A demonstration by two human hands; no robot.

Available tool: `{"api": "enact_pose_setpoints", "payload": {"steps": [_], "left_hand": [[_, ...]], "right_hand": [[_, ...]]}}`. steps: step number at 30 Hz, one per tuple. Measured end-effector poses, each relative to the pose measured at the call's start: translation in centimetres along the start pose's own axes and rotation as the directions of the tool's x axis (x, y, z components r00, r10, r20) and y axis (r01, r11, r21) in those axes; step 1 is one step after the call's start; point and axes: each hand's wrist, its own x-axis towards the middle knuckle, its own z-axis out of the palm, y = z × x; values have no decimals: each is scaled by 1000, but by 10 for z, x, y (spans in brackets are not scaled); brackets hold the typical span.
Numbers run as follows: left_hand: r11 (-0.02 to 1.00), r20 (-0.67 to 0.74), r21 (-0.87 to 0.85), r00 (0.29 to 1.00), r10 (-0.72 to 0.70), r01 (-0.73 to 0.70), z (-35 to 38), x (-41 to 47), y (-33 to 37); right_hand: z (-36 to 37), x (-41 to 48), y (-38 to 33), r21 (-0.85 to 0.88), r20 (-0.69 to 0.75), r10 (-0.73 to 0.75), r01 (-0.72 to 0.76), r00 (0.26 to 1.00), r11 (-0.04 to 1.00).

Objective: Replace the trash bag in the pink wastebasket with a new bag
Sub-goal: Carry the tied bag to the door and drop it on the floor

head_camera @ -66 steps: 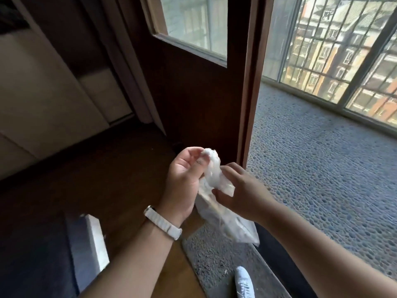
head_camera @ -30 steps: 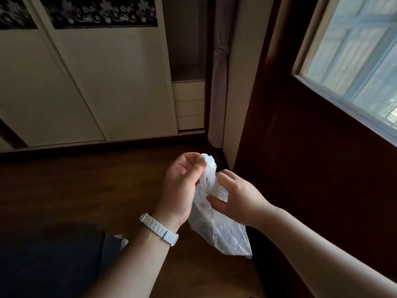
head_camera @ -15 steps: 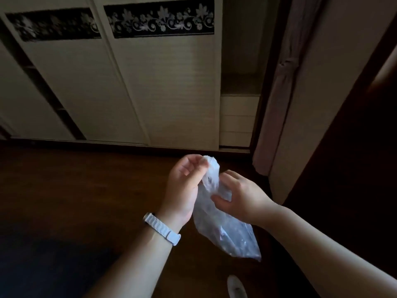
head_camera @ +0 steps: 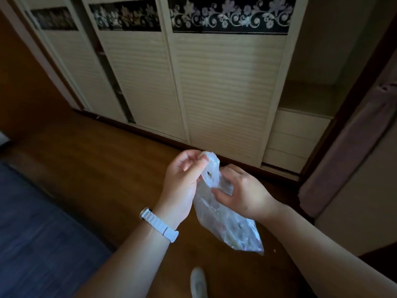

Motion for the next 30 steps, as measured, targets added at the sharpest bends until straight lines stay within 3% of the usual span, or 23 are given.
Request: {"api": "enact_pose_setpoints", "payload": {"steps": [17, 22, 30], "left_hand": [[992, -113, -118, 993, 34, -47, -131, 261, 8], [987, -139, -152, 990, 38, -59, -163, 340, 24], [994, -196, 71, 975, 99, -87, -183, 473, 23]], "right_hand": [[100, 289, 51, 10, 149, -91, 91, 985, 996], [107, 382, 69, 70, 60, -96, 92, 994, 993], [132, 509, 123, 41, 161, -110, 105, 981, 994]]}}
